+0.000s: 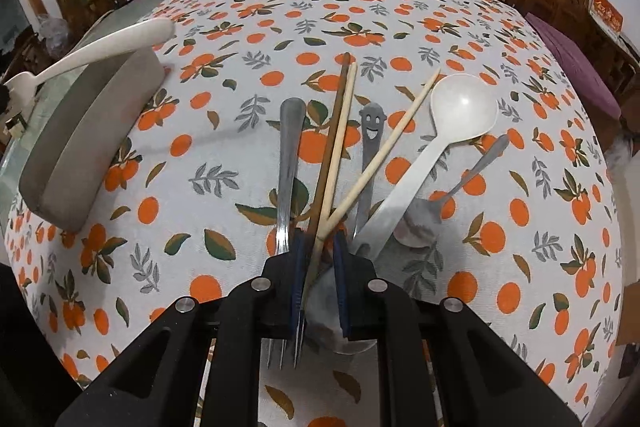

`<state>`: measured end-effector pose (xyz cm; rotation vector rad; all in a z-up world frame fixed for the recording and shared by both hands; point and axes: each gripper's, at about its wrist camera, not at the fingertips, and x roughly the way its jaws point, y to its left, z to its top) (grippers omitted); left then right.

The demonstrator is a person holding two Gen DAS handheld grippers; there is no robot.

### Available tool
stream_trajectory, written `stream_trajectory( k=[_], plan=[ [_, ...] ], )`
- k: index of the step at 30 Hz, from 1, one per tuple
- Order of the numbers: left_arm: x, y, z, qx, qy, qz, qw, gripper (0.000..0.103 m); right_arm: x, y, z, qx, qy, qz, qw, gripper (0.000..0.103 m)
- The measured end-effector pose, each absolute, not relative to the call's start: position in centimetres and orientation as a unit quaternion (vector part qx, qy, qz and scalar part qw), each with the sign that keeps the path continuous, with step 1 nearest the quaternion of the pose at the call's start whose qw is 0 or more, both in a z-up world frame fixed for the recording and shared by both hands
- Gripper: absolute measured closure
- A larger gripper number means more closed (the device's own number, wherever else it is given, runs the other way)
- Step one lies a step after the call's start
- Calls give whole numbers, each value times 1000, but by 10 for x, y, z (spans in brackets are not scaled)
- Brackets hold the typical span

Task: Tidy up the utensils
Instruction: 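Grasp a wooden chopstick with the right tool while the left tool holds the fork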

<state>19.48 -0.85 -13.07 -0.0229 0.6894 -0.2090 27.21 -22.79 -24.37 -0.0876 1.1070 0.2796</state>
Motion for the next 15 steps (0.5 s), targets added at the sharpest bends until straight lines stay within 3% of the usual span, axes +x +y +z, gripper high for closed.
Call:
stream_trajectory(
  k=[15],
  plan=[
    [191,-8,-128,-13,334,-105,937,102,279,-239,-244,-9,529,113,841,95]
  ],
)
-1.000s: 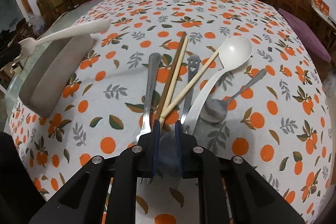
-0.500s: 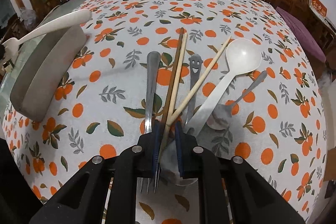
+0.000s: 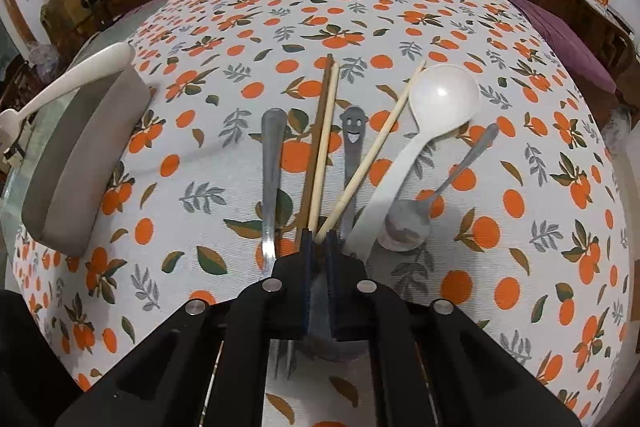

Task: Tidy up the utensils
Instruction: 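Grasp a wooden chopstick with the right tool while the left tool holds the fork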

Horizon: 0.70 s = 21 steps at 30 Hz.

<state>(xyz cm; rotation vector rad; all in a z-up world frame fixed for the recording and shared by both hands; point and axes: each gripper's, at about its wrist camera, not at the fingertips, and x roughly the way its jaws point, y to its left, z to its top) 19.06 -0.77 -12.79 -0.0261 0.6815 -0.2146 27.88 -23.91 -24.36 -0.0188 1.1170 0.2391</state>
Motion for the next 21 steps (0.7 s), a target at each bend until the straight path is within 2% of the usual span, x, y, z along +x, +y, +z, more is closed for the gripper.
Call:
stream_trajectory(
  k=[21],
  plan=[
    [190,-6,-123,-12,329,-102,939,102,287,-226,-248,-37,543,101,833,96]
  ],
)
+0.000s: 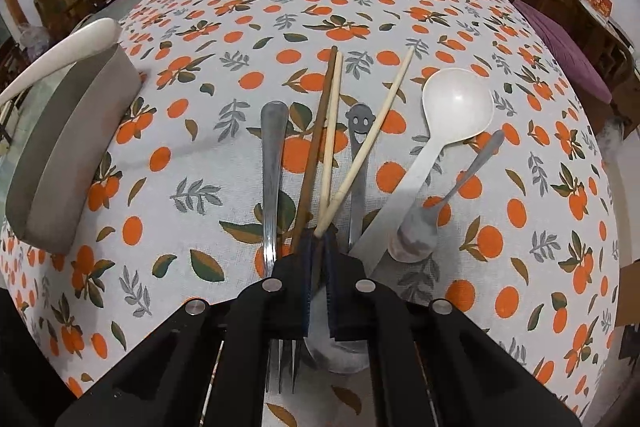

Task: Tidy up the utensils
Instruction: 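Grasp a wooden chopstick with the right tool while the left tool holds the fork, then carry the white fork and chopstick over the metal tray with both tools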

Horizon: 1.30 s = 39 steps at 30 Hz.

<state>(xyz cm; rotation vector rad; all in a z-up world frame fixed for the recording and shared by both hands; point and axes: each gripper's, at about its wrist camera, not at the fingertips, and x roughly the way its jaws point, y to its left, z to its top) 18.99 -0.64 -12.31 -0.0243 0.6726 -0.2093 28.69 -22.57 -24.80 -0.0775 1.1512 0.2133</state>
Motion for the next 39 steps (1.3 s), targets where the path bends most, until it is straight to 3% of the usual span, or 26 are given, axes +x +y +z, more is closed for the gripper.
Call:
stream_trajectory(
  k=[15,39],
  plan=[
    [186,5,-117,-16,318,-93,943,102,273,-223,-244,-25,549,103,829,97],
    [190,83,-132,-3,329,68,942,102,221,-167,-171,-24,474,171,863,97]
  ],
)
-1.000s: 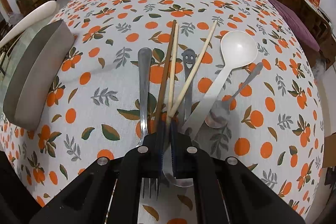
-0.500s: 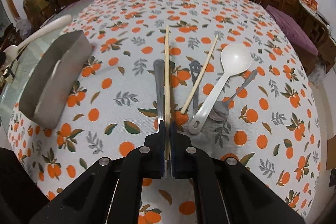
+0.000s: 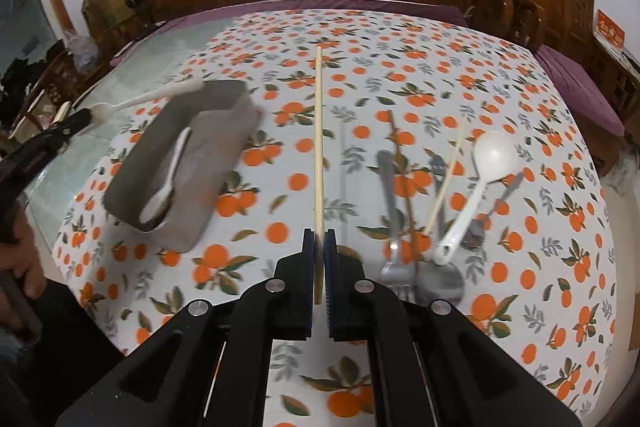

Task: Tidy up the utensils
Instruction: 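Carry the white fork and chopstick over the metal tray with both tools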

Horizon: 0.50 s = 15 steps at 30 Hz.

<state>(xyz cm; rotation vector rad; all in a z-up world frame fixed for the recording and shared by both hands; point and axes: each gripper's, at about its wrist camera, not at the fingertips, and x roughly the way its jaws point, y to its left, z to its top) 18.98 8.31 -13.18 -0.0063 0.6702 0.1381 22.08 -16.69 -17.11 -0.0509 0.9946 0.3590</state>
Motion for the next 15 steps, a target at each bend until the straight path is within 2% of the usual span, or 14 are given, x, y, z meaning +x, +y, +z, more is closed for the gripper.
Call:
stream_trajectory(
  k=[15],
  plan=[
    [232,74,-160,21,362,93,927,102,222,-126,-164,-25,473,205,856,97]
  ],
)
